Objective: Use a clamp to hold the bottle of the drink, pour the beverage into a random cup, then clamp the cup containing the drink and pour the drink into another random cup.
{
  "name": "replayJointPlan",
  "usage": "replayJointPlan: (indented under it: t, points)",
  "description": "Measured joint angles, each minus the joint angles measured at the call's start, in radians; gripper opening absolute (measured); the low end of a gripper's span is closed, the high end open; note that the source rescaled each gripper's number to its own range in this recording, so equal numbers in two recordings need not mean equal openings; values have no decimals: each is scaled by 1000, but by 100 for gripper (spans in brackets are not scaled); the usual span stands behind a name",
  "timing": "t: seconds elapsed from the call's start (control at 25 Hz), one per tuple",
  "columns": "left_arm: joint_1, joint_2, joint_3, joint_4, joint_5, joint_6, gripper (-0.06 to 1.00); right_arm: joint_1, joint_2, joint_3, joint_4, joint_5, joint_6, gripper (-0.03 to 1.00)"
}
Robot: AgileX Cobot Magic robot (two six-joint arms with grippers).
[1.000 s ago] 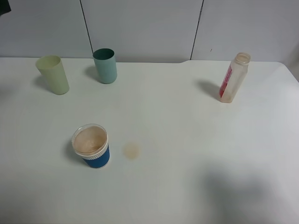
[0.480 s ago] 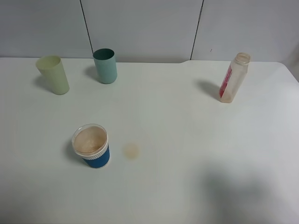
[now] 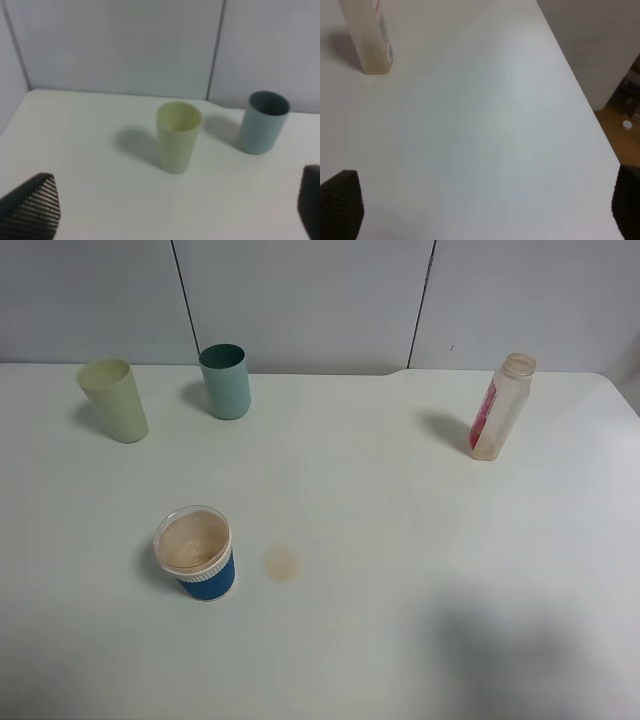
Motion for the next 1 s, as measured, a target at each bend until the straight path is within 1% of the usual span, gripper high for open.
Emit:
replayJointPlan:
  t: [0.08, 0.2, 0.24, 0.32, 0.4, 0.48, 0.52, 0.64, 0.68, 0.72, 0.84, 0.88, 1.0]
  points:
    - [49, -64, 1, -4, 72, -4, 100, 0, 0, 0, 0, 0, 0, 100]
    - [91, -129, 1, -4, 142, 9, 100, 0, 0, 0, 0, 0, 0, 100]
    - [91, -129, 1, -4, 142, 9, 100, 0, 0, 0, 0, 0, 0, 100]
    - [129, -194, 2, -4, 212, 27, 100, 0, 0, 0, 0, 0, 0, 100]
    - [149, -234, 2, -4, 272, 31, 100, 0, 0, 0, 0, 0, 0, 100]
    - [154, -260, 2, -4, 320, 31, 100, 0, 0, 0, 0, 0, 0, 100]
    - [154, -260, 2, -4, 320, 31, 100, 0, 0, 0, 0, 0, 0, 100]
    - [154, -281, 6, -3, 364, 31, 100, 0, 0, 0, 0, 0, 0, 100]
    - [154, -295, 18, -2, 412, 34, 100, 0, 0, 0, 0, 0, 0, 100]
    - [154, -296, 25, -1, 431, 34, 100, 0, 0, 0, 0, 0, 0, 100]
    - [154, -297, 33, 0, 446, 34, 100, 0, 0, 0, 0, 0, 0, 100]
    - [154, -297, 53, 2, 468, 34, 100, 0, 0, 0, 0, 0, 0, 100]
    - [154, -297, 56, 8, 474, 34, 100, 0, 0, 0, 0, 0, 0, 100]
